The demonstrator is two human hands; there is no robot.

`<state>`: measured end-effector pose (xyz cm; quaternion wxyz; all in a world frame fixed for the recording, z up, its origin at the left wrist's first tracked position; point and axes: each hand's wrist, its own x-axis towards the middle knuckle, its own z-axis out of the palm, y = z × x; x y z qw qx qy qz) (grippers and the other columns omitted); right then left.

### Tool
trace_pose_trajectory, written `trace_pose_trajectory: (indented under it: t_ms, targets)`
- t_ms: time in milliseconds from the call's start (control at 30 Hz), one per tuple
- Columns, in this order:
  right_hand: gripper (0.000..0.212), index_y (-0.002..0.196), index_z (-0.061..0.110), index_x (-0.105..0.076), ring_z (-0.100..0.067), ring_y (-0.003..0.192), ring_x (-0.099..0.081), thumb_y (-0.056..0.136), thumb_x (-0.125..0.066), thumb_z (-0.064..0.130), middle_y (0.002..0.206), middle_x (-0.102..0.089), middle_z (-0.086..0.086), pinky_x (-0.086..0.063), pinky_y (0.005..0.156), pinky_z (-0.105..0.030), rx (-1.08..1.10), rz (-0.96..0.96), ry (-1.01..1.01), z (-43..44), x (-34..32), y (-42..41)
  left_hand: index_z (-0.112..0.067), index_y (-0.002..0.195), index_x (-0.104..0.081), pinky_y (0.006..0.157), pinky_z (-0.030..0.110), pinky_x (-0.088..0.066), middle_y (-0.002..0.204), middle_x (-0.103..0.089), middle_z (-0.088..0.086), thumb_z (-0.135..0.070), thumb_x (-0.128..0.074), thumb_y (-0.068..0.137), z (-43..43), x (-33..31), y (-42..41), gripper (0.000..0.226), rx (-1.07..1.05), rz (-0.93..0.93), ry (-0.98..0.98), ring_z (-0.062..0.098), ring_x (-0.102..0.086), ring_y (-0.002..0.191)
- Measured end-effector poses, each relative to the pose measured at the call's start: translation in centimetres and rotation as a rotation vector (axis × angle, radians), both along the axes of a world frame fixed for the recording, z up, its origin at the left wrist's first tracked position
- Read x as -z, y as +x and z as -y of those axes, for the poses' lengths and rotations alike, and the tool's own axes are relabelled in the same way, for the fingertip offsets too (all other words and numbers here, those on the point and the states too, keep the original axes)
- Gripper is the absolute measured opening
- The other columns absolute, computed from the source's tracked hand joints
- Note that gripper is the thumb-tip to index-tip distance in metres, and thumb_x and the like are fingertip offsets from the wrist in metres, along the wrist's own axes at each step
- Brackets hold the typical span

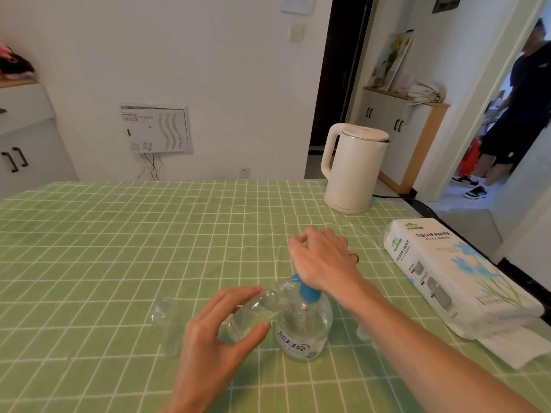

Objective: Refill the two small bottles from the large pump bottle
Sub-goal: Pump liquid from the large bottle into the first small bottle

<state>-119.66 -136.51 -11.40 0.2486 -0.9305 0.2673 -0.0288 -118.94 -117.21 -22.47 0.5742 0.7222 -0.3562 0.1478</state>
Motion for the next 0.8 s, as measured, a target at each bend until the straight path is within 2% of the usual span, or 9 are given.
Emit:
trace_pose_trajectory:
  t_ms: [167,300,600,800]
  targets:
    - [0.042,0.129,0.022,-0.061,-0.031,0.136,-0.041,0.108,-0.032,0.044,0.138,-0.054,-0.006,-0.034,0.115,-0.058,0.012,0.02,0.032,0.03,0.37,-0.02,-0.033,0.123,-0.072,0.088,0.016,-0.054,0.118,-0.074,-0.018,-0.039,-0.081,0.079,0.11,0.07,0.07,0.045,-0.008,-0.004,-0.014,0.009,-0.072,0.108]
    - [0.042,0.132,0.021,-0.061,-0.033,0.139,-0.039,0.108,-0.034,0.043,0.14,-0.053,-0.008,-0.033,0.117,-0.061,0.004,-0.027,0.022,-0.1,0.53,0.15,-0.032,0.121,-0.072,0.088,0.017,-0.054,0.118,-0.074,-0.019,-0.038,-0.081,0.079,0.04,0.0,0.05,0.044,-0.014,-0.016,-0.011,0.009,-0.072,0.108]
    - [0.042,0.13,0.021,-0.058,-0.031,0.138,-0.039,0.107,-0.032,0.046,0.14,-0.052,-0.008,-0.033,0.118,-0.059,0.02,0.001,0.001,0.01,-0.1,-0.05,-0.031,0.122,-0.072,0.088,0.014,-0.054,0.118,-0.074,-0.02,-0.041,-0.08,0.079,0.01,-0.33,-0.22,0.045,-0.002,-0.015,-0.01,0.007,-0.072,0.108]
    - [0.044,0.132,0.02,-0.06,-0.033,0.142,-0.036,0.108,-0.031,0.042,0.143,-0.053,-0.01,-0.03,0.12,-0.062,0.038,-0.028,0.061,-0.26,0.44,0.03,-0.03,0.122,-0.072,0.088,0.014,-0.054,0.117,-0.074,-0.02,-0.041,-0.08,0.079,0.04,-0.1,0.02,0.045,-0.004,-0.017,-0.016,0.007,-0.072,0.108]
